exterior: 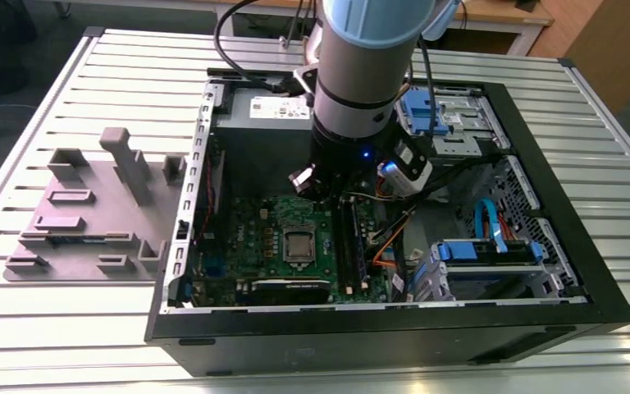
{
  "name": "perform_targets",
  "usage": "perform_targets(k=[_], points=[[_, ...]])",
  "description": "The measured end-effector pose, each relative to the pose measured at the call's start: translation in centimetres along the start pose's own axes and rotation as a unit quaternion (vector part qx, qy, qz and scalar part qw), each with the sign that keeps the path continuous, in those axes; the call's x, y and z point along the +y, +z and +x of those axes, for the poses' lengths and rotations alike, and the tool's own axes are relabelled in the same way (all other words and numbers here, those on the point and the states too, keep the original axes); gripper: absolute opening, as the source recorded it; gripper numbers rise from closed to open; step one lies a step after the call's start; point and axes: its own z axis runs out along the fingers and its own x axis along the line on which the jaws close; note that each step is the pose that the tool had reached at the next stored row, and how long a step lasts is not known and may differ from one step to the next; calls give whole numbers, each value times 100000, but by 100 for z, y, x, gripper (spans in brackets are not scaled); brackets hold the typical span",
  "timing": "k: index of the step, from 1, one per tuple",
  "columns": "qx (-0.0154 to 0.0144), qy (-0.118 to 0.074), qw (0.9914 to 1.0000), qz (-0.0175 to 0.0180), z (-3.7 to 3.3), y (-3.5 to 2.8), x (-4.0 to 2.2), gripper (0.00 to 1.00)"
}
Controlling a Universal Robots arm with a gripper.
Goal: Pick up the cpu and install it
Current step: 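Close the cpu cover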
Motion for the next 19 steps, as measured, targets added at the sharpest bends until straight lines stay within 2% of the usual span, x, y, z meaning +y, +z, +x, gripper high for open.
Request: perform_targets(k=[13,16,17,19], points=[[-25,0,100000,-29,179,-14,-70,11],[-41,-1,100000,-26,255,-19,-83,11],[-61,-6,100000,-9,324,-23,-89,11],[-76,-11,100000,1,393,-27,-97,11]])
